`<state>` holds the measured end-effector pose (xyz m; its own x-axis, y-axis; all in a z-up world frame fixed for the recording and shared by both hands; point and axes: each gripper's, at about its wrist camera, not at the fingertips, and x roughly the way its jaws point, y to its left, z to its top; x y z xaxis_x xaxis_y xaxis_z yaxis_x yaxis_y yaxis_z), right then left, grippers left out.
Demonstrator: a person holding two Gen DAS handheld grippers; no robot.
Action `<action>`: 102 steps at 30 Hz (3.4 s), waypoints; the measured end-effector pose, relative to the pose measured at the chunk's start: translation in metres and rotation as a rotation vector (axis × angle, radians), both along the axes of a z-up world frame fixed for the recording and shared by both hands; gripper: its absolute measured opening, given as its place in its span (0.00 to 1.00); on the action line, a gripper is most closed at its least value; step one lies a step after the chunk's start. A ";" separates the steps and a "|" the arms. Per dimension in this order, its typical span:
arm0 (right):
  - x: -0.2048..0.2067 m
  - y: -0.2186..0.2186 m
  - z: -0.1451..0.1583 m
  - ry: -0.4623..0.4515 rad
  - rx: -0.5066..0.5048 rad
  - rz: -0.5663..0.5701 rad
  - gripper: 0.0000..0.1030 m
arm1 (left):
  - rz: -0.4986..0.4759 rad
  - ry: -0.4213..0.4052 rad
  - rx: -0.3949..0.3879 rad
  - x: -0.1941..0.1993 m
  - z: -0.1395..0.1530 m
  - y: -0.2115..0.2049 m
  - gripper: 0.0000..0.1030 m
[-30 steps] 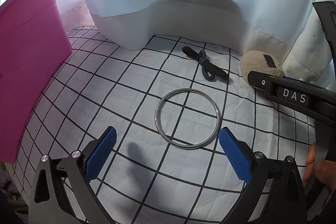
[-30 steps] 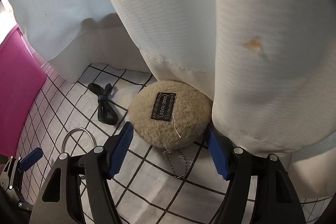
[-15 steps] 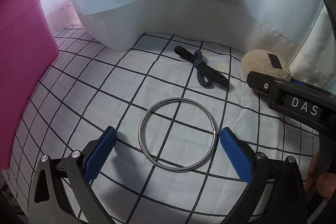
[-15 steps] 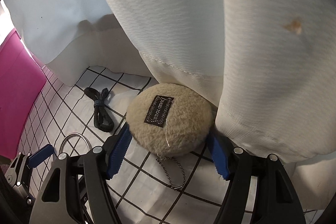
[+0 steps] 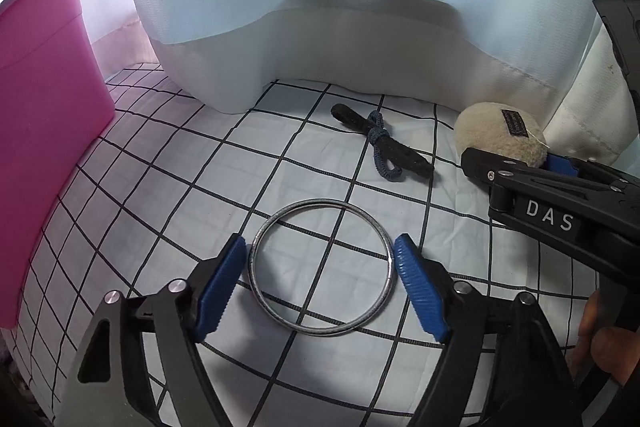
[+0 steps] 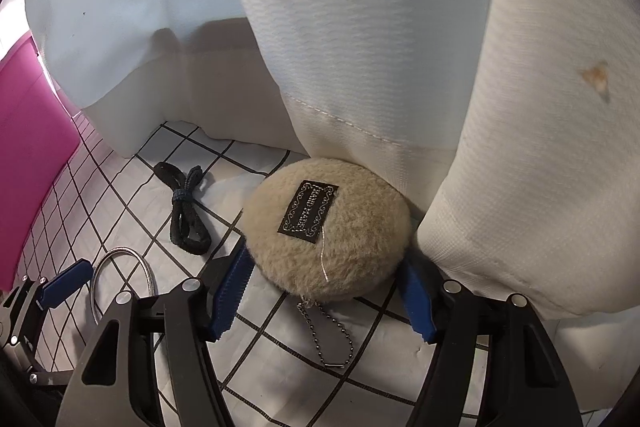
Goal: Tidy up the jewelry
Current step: 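Grasp the silver ring with the left tool while the right tool grasps the beige puff, then carry the silver ring and beige puff into the pink tub and open both tools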
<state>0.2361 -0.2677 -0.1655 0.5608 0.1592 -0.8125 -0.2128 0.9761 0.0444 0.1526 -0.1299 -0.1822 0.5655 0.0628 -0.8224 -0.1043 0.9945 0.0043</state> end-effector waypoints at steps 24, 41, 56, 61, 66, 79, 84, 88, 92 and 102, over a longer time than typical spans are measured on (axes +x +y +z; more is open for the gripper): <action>-0.078 0.019 0.039 -0.036 0.074 0.150 0.59 | 0.120 -0.041 -0.046 -0.064 0.052 0.048 0.69; -0.147 0.043 0.151 -0.176 0.209 0.372 0.59 | 0.313 -0.234 0.008 -0.155 0.188 0.104 0.70; -0.138 0.201 0.219 -0.267 0.270 0.483 0.59 | 0.316 -0.367 0.013 -0.164 0.249 0.232 0.70; -0.121 0.264 0.224 -0.248 0.284 0.507 0.59 | 0.319 -0.356 0.022 -0.157 0.246 0.293 0.70; -0.098 0.323 0.217 -0.198 0.270 0.527 0.59 | 0.330 -0.323 0.018 -0.139 0.237 0.340 0.70; -0.049 0.402 0.176 -0.029 0.130 0.521 0.59 | 0.388 -0.179 -0.053 -0.106 0.194 0.396 0.70; -0.035 0.412 0.163 0.029 0.080 0.499 0.59 | 0.395 -0.120 -0.071 -0.097 0.181 0.402 0.70; -0.030 0.412 0.155 0.060 0.054 0.486 0.59 | 0.396 -0.087 -0.084 -0.094 0.172 0.406 0.70; -0.025 0.414 0.150 0.079 0.044 0.474 0.59 | 0.400 -0.066 -0.091 -0.092 0.168 0.409 0.70; -0.022 0.417 0.145 0.100 0.024 0.471 0.67 | 0.427 -0.093 -0.076 -0.097 0.176 0.413 0.90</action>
<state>0.2141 0.1497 -0.0203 0.3427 0.3968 -0.8515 -0.6250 0.7730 0.1087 0.0560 0.2827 -0.0064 0.5734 0.2485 -0.7807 -0.5025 0.8593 -0.0956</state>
